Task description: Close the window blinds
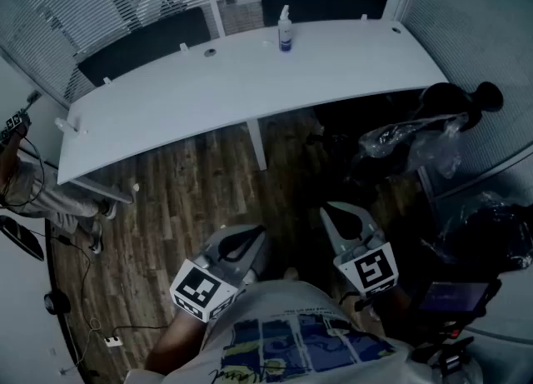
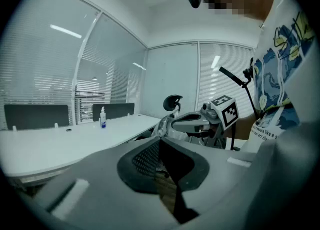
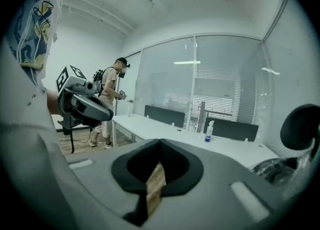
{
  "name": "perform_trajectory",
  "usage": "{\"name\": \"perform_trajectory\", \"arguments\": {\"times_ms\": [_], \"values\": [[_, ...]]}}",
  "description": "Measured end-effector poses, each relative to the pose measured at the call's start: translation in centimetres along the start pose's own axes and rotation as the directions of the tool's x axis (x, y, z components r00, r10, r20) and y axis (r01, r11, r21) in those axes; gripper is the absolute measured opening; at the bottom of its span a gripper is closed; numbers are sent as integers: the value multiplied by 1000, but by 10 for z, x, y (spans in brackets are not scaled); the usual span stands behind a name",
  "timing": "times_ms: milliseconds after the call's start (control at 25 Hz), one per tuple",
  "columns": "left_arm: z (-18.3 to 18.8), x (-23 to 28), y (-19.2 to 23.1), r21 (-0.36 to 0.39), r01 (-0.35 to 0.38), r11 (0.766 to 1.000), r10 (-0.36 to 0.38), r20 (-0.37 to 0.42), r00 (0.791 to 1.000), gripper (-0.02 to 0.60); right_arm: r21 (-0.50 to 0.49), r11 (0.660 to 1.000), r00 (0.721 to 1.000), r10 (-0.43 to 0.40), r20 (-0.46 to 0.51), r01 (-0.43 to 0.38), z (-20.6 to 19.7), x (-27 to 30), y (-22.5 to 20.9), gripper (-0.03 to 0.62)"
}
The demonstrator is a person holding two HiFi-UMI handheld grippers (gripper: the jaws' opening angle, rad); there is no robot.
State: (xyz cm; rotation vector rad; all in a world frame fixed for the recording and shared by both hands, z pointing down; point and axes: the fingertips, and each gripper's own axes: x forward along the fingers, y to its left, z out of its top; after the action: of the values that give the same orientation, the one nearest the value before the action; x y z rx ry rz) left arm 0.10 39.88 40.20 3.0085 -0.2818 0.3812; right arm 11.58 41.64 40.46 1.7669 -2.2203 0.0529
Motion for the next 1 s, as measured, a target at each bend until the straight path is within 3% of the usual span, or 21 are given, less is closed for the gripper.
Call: {"name": "perform_trajectory", "arguments": {"times_ms": [240,560,800,1000], "values": [[-22,-58,41,-86,-46,995,45,-20,999,2,-13,1000,1000,22,-22,-22,17,29,41,3],[-40,-116,90,-102,-110,989,110,-5,994,2,-20,999,999,24,-42,-25,27,76,81,3],[-60,-131,113,-112,-95,989,94,-13,995,2,8,1000,998,1,-69,0,32,96,102,3],[-71,-110,147,-142,-115,983,113,-23,993,2,21,1000,997,7,-76,-5,23,124,81,3]]}}
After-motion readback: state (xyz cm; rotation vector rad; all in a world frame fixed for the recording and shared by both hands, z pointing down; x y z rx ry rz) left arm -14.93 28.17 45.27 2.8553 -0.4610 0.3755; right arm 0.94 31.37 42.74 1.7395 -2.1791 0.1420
